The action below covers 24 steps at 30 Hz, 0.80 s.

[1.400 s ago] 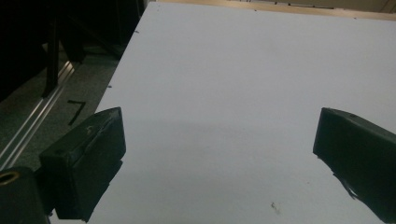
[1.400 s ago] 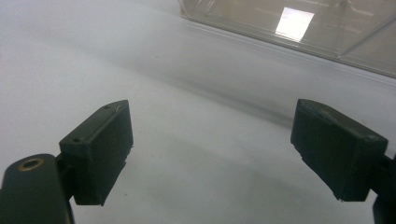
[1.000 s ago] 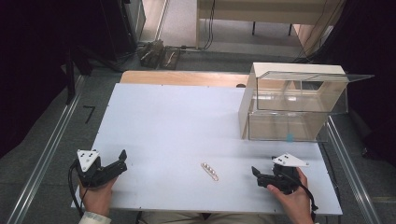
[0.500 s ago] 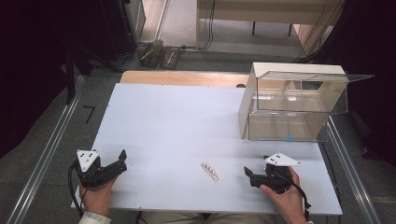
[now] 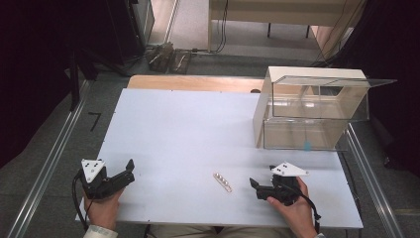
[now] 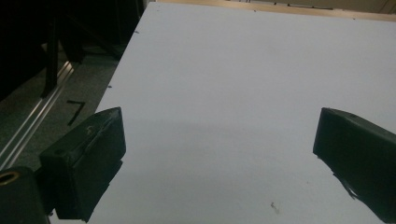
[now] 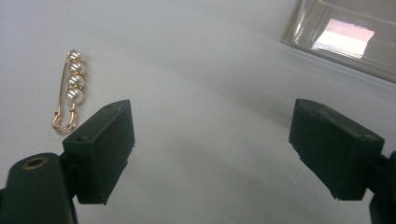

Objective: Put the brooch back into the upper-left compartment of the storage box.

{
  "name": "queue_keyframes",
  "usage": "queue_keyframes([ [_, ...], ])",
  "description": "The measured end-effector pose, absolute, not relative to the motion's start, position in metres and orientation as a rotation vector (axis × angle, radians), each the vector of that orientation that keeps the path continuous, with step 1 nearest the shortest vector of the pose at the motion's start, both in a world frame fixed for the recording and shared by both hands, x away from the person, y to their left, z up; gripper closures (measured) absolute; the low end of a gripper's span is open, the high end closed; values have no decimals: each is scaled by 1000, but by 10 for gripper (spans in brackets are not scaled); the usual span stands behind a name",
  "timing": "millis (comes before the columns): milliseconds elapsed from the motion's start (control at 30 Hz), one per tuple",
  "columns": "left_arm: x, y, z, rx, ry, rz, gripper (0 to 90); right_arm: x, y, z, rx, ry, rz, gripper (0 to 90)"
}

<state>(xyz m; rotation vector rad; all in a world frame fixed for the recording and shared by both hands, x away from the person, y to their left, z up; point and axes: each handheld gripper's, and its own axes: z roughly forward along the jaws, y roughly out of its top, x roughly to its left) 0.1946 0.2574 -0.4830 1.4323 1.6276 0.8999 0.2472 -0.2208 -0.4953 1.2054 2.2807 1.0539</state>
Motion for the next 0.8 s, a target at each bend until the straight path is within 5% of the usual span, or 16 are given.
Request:
queue_keyframes([
  [800, 195, 257, -483, 1431, 1629, 897, 16, 242, -186, -500, 1123, 2358, 1059, 187],
])
